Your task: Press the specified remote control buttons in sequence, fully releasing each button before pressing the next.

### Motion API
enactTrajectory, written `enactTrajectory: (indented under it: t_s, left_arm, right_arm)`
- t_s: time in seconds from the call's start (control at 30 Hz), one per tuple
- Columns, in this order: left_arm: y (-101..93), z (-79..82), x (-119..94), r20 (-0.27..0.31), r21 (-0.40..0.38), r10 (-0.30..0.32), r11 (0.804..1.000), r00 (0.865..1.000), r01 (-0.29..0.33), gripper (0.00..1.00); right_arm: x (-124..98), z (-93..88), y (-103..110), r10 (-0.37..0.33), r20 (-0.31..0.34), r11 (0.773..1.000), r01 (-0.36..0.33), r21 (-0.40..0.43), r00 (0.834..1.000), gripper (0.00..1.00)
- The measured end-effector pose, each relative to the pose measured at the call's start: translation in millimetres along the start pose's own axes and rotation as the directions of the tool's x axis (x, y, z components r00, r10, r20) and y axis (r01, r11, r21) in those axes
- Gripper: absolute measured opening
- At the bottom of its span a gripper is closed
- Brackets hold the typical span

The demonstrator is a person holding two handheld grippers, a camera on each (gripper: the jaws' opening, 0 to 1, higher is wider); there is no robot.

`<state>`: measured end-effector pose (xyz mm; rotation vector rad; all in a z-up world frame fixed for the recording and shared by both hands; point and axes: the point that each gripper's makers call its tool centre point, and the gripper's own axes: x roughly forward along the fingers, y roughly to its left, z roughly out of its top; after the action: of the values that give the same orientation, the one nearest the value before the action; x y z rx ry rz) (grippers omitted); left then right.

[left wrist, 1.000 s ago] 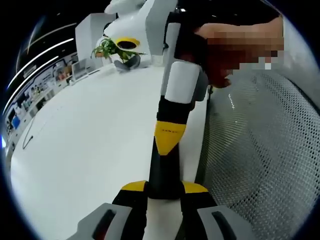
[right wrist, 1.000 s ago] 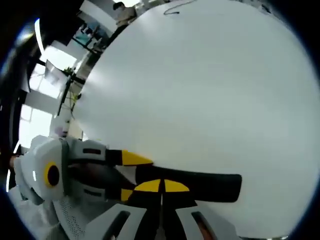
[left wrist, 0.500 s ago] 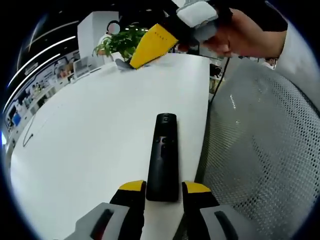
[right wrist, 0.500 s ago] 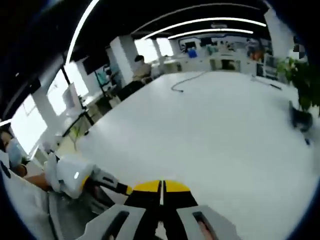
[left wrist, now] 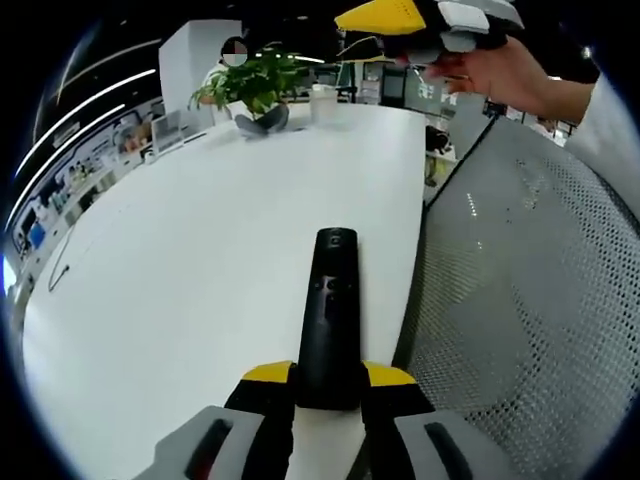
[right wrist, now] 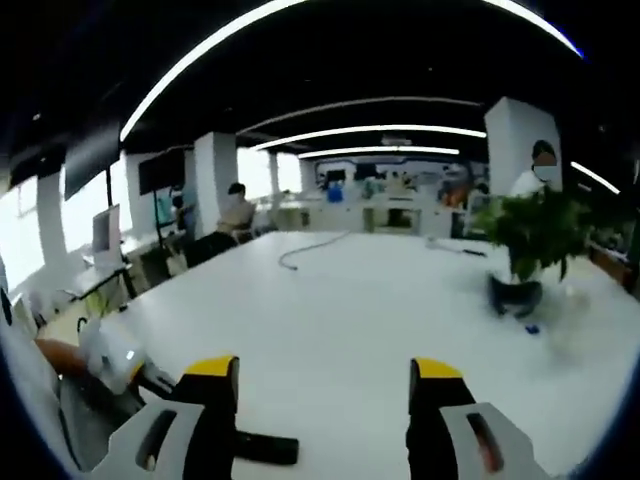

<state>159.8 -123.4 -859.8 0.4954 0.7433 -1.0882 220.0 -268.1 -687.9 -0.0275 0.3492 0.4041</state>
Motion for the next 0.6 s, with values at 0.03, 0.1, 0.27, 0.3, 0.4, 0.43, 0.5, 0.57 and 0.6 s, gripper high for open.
enactTrajectory:
  t_s: [0.03,0.1,0.27,0.3,0.4,0.43,0.5,0.57,0.6]
  left_arm:
    - [0.2,-0.1,0,-0.001,-0.005,0.001,1.000,1.000,-0.001,0.25]
    - [0.3,-0.2,0,-0.003,-0.005,0.002,1.000,1.000,-0.002,0.25]
    - [-0.2,-0.3,0,-0.009,-0.002,0.002,1.000,1.000,-0.002,0.24]
    - [-0.1,-0.4,0,-0.011,-0.001,0.001,1.000,1.000,-0.001,0.24]
    - [-0.1,-0.4,0,-0.018,0.005,-0.002,1.000,1.000,0.002,0.24]
    - [-0.2,-0.3,0,-0.020,0.003,-0.002,1.000,1.000,0.002,0.24]
    - [-0.6,-0.1,0,-0.020,0.015,-0.001,1.000,1.000,0.001,0.24]
    - [-0.5,0.1,0,-0.027,0.021,-0.001,1.000,1.000,0.001,0.24]
    - [-0.5,0.1,0,-0.033,0.024,0.001,1.000,0.999,0.000,0.24]
  right_arm:
    - [-2,-0.2,-5,-0.025,0.011,1.000,0.025,-0.011,1.000,0.77]
    - [-4,-1.7,-8,-0.043,0.019,0.999,0.043,-0.019,0.999,0.82]
    - [-5,-4.8,-20,-0.132,0.050,0.982,0.137,-0.128,0.990,0.90]
    - [-4,-6.5,-22,-0.146,0.049,0.977,0.152,-0.151,0.988,0.92]
    - [-2,-13.1,-26,-0.170,0.048,0.970,0.175,-0.168,0.984,0.99]
    - [-3,-11.8,-27,-0.174,0.054,0.969,0.180,-0.172,0.983,0.98]
    - [-5,-4.9,-27,-0.179,0.086,0.967,0.191,-0.167,0.980,0.99]
    - [-6,-4.8,-30,-0.187,0.097,0.967,0.200,-0.158,0.978,0.99]
    - [-5,-5.8,-31,-0.189,0.095,0.967,0.202,-0.153,0.977,0.98]
